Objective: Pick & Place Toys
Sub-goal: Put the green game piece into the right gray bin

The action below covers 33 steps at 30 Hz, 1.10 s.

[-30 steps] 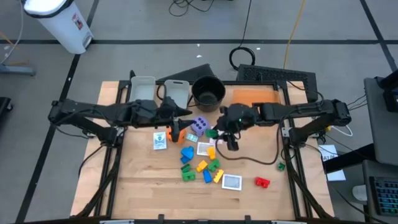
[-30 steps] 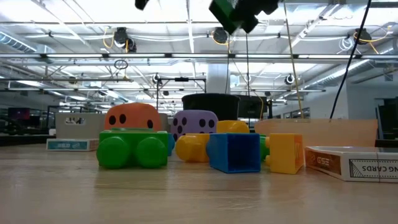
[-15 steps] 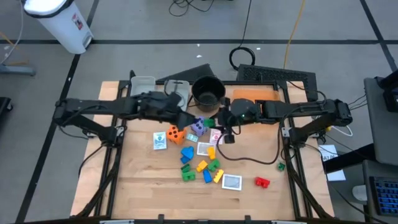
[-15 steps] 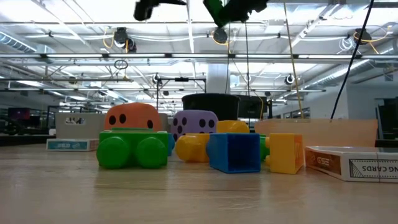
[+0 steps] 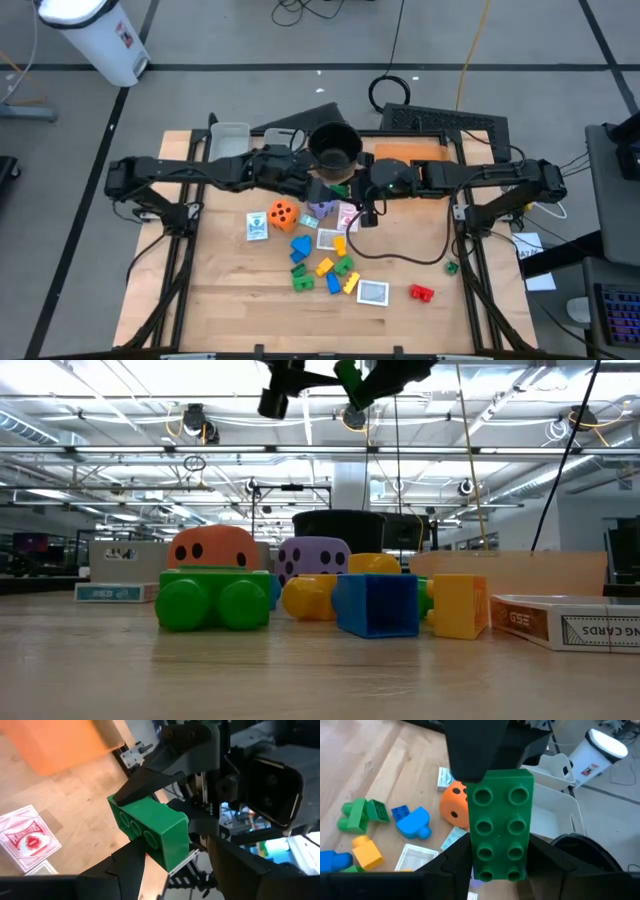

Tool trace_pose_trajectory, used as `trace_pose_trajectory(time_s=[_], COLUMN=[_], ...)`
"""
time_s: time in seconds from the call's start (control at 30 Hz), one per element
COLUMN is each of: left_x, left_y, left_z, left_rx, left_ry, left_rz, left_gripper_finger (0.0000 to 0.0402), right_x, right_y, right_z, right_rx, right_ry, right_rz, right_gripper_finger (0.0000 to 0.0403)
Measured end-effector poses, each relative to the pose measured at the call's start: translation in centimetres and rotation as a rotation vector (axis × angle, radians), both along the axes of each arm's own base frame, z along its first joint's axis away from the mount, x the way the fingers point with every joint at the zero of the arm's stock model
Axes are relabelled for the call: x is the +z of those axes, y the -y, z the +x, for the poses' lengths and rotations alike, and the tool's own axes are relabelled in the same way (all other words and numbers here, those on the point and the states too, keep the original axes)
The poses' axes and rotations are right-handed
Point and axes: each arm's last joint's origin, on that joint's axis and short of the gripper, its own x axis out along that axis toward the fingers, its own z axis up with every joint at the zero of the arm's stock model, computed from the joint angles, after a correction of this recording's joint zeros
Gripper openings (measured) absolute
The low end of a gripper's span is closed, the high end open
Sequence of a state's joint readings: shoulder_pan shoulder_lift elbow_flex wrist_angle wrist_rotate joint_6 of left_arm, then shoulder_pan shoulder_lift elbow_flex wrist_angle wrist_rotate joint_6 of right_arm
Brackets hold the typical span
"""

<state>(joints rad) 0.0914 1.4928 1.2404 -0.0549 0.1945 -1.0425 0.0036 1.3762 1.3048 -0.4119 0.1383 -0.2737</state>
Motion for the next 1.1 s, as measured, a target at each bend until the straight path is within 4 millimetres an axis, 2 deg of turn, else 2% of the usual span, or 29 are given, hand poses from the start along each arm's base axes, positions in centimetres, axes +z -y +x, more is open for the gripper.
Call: trace_pose_trajectory(time_s=[0.23,0.4,0.5,0.67,0.77,0.9,1.1], left_x=[-0.2,-0.2,-0.3,-0.4,-0.5,-0.5,-0.3], left_y=[-0.2,-1.0,-1.2,-1.3,-1.3,-1.3,-1.3], left_z=[0.0,-0.1,-0.2,-0.3,-0.3,-0.4,-0.2], left_rx=[0.052,0.107,0.109,0.069,0.059,0.051,0.038], left_ry=[-0.02,-0.028,-0.038,-0.049,-0.059,-0.063,-0.037], left_rz=[0.015,0.031,0.025,0.02,0.021,0.021,0.04], left_gripper_finger=[0.0218,0.0216,0.0194,0.0131,0.0112,0.0115,0.015], right_x=[-0.1,-0.1,-0.1,-0.2,-0.2,-0.2,-0.2], right_y=[0.1,0.0,0.0,0.1,0.2,0.2,0.2], right_z=[0.0,0.1,0.0,0.0,-0.1,0.0,-0.1], right_rx=[-0.02,-0.012,-0.007,-0.01,-0.011,-0.007,-0.023], right_ry=[-0.002,-0.003,-0.007,-0.02,-0.025,-0.023,-0.023], right_rz=[-0.016,-0.021,-0.027,-0.029,-0.029,-0.035,-0.044], right_gripper_finger=[0.0155,0.0146,0.0145,0.0156,0.0152,0.0145,0.0154])
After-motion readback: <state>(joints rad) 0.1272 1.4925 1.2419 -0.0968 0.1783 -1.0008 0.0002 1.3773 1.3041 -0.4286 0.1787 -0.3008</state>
